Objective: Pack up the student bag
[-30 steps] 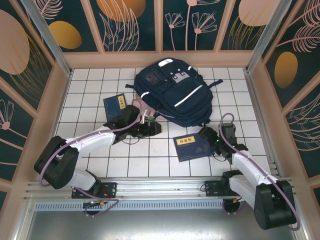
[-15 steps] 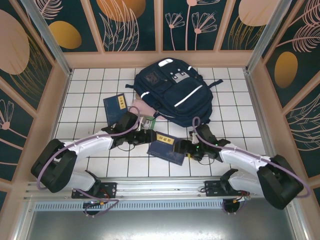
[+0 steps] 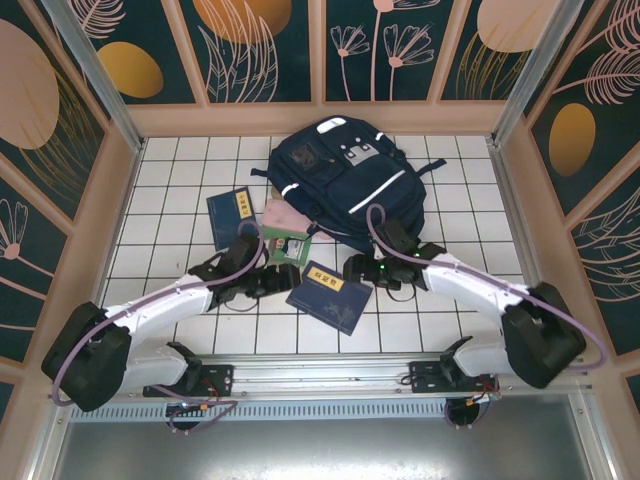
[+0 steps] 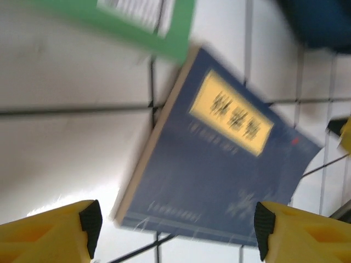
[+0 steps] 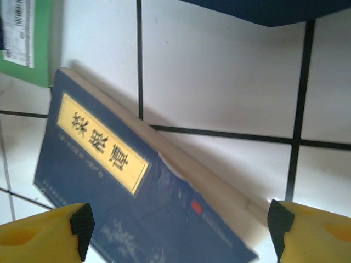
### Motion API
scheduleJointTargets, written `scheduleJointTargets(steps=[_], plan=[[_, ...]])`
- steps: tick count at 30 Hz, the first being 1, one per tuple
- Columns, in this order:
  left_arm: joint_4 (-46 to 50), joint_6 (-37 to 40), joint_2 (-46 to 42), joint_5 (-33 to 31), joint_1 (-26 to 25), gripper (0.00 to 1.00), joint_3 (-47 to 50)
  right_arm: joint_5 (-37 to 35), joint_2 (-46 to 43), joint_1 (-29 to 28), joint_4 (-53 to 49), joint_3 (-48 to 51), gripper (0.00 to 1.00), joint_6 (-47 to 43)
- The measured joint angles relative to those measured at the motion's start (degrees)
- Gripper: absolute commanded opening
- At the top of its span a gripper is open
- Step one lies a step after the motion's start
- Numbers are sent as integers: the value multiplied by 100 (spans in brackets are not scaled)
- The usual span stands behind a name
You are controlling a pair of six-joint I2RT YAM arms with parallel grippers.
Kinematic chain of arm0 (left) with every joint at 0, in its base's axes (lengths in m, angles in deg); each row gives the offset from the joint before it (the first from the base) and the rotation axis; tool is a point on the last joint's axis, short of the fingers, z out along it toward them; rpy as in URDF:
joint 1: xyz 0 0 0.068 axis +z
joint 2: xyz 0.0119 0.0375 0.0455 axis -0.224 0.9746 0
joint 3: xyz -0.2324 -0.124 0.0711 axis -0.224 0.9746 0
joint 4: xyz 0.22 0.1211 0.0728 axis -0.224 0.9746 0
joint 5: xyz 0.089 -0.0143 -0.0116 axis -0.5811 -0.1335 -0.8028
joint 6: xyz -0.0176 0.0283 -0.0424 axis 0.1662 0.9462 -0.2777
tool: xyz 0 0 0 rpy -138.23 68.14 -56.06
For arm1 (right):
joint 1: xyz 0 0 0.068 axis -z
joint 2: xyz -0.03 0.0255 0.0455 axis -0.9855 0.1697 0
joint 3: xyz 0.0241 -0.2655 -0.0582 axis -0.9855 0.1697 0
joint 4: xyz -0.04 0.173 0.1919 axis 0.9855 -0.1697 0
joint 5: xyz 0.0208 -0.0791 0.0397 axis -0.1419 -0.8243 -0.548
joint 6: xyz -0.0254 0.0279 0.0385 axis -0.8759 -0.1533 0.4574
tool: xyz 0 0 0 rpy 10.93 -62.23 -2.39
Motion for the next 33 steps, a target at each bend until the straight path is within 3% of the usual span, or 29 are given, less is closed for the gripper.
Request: scheduleJointTargets(steps=[6,15,24,33], plan=[[-422,-442,-319,518,0,75,839,192,798,7,90,-61,80,-166],[-1399,-844,-11,997,0,75,1058,671,824,-293,297,-35,76,-225],[-1353,-942,262,1161,68,74,896,1268,723,-595,964,337,75,-31],[-1215,-920,345,1143,68,74,800,2052,721,-595,1493,520,58,522]])
